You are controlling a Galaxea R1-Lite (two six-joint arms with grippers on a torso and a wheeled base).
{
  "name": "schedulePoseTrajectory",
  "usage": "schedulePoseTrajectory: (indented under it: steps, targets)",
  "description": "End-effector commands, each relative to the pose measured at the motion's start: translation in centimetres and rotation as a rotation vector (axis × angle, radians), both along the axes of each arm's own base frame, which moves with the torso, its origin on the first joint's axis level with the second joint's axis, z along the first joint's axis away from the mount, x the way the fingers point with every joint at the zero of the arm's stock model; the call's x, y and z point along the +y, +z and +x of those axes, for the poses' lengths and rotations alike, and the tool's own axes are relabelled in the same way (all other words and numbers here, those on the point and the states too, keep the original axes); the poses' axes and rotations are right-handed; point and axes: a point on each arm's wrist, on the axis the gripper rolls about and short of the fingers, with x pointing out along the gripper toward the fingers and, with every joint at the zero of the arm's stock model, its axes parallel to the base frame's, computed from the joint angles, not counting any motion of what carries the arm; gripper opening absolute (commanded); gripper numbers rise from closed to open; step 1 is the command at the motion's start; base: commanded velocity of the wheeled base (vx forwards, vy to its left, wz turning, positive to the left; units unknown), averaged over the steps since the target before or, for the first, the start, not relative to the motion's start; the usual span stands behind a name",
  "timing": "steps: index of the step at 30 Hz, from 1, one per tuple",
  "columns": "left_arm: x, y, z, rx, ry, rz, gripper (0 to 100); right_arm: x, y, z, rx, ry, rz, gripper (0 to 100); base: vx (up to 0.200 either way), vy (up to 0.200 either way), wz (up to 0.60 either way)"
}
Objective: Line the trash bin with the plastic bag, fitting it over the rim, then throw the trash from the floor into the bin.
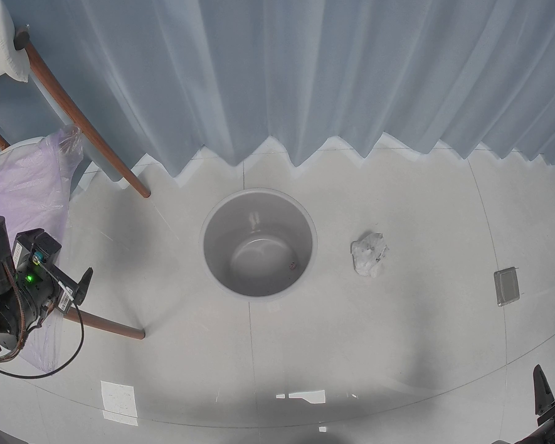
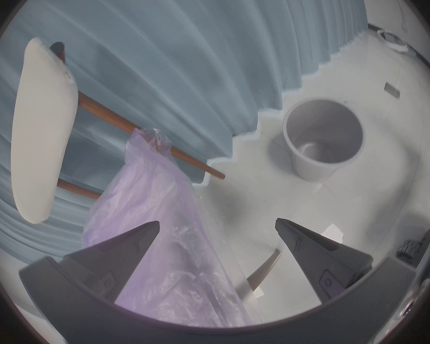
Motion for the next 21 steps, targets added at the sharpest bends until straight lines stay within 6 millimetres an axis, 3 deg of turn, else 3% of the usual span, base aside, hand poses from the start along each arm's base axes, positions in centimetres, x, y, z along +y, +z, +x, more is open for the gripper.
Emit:
schedulePoseTrajectory:
  steps: [1,13,21]
  targets:
    - [-0.4,-1.3,0.2,0.056,0.026,0.064,100,0.0,-0.5,0.0,0.002,0.003,-0.001,100,0.000,0.000,0.00]
    - [2.1,-0.9,2.8,0.017,0.109,0.285,100,0.0,-0.5,0.0,0.001,0.004,-0.001,100,0.000,0.000,0.00]
    - [2.0,-0.9,3.8,0.023,0.105,0.301,100,0.0,-0.5,0.0,0.001,0.003,-0.001,100,0.000,0.000,0.00]
